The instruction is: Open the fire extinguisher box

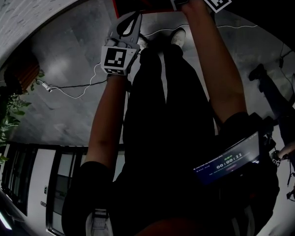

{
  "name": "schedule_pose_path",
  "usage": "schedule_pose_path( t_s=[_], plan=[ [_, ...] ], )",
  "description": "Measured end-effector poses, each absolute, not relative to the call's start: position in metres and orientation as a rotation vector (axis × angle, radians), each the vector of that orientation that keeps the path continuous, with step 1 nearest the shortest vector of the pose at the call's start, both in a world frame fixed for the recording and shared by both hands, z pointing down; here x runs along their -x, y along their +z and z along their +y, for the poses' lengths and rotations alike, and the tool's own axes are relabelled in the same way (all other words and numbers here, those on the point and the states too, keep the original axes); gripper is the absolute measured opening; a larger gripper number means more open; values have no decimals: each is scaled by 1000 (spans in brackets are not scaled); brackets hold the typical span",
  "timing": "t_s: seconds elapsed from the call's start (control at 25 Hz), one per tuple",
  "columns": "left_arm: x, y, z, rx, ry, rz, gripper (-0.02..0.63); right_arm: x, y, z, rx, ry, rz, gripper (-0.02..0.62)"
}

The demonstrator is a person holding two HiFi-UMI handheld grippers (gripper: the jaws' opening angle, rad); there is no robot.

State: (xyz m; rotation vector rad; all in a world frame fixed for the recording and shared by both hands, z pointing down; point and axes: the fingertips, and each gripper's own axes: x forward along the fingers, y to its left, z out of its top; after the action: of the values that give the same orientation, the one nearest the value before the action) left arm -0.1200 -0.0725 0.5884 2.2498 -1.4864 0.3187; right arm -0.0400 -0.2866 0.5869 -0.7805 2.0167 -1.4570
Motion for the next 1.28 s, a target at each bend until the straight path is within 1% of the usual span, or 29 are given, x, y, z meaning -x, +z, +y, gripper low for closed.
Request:
schedule_pose_path(
  t_s=[0.28, 0.44, 0.48, 0.56, 0.6, 0.64, 0.72, 0.84, 0.92, 1.0, 1.12, 1.28],
  plan=[
    [124, 591, -70, -2236, 310, -1504, 5, 41, 590, -298, 815, -1446, 2028, 100],
    [127, 589, -67, -2230, 307, -1517, 5, 37, 594, -299, 858, -1438, 2073, 109],
    [127, 590, -67, -2229, 307, -1519, 5, 36, 595, -299, 867, -1436, 2085, 132],
    [126, 591, -67, -2231, 307, -1518, 5, 35, 595, -297, 879, -1429, 2114, 204],
    [125, 591, -67, -2234, 308, -1517, 5, 35, 593, -295, 878, -1423, 2131, 226],
    [125, 590, -66, -2238, 307, -1516, 5, 35, 590, -293, 869, -1415, 2153, 225],
    [125, 585, -66, -2240, 302, -1521, 5, 38, 579, -283, 821, -1387, 2208, 195],
    [124, 573, -64, -2248, 289, -1526, 5, 41, 552, -257, 738, -1305, 2343, 109],
    [119, 562, -61, -2270, 284, -1514, 5, 40, 531, -237, 726, -1193, 2505, 59],
    [114, 545, -56, -2293, 279, -1502, 5, 38, 505, -214, 704, -1049, 2692, 24],
    [105, 507, -51, -2336, 231, -1501, 5, 39, 457, -178, 564, -796, 2907, 9],
    [96, 441, -44, -2413, 138, -1491, 5, 39, 388, -128, 355, -477, 3073, 9]
  ],
)
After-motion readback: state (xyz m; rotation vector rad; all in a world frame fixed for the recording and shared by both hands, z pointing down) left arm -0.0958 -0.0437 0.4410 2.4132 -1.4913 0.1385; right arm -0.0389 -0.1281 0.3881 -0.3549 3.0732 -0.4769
